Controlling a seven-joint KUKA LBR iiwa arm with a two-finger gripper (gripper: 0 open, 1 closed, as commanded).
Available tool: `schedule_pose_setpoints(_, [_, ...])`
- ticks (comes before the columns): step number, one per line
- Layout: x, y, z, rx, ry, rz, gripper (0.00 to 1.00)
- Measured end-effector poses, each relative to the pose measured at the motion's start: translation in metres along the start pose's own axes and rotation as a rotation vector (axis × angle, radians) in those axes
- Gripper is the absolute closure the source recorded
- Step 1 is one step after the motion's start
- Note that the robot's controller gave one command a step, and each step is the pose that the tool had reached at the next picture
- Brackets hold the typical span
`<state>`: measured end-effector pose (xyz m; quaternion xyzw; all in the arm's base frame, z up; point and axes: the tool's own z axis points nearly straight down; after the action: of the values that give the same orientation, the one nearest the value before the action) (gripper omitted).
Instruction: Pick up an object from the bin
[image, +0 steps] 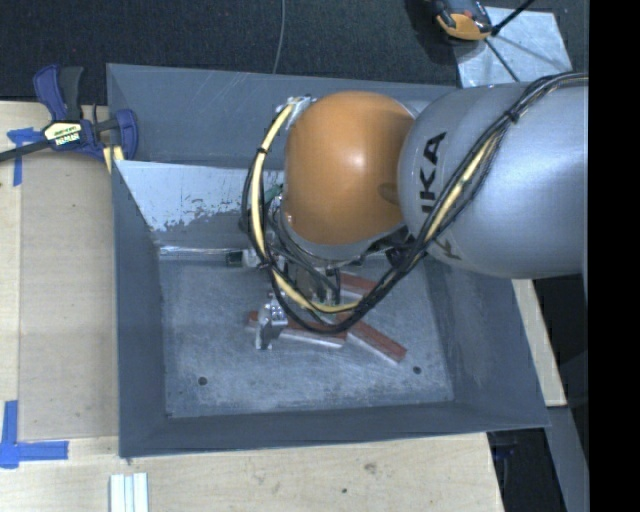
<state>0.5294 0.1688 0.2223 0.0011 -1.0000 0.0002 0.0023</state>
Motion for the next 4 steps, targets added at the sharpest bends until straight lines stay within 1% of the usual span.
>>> schedule_pose_setpoints(1, [-0.002,-0.001,-0.004,-0.002,-0.007,0.003,0.00])
schedule_pose_setpoints(2, [-0.024,-0.035,0.077,-0.002,-0.012,0.081,0.00])
schedule_pose_setpoints(3, [-0.030,-0.046,0.103,-0.001,-0.003,0.107,0.00])
schedule_pose_setpoints(4, [-0.044,-0.086,0.088,0.000,-0.010,0.061,0.00])
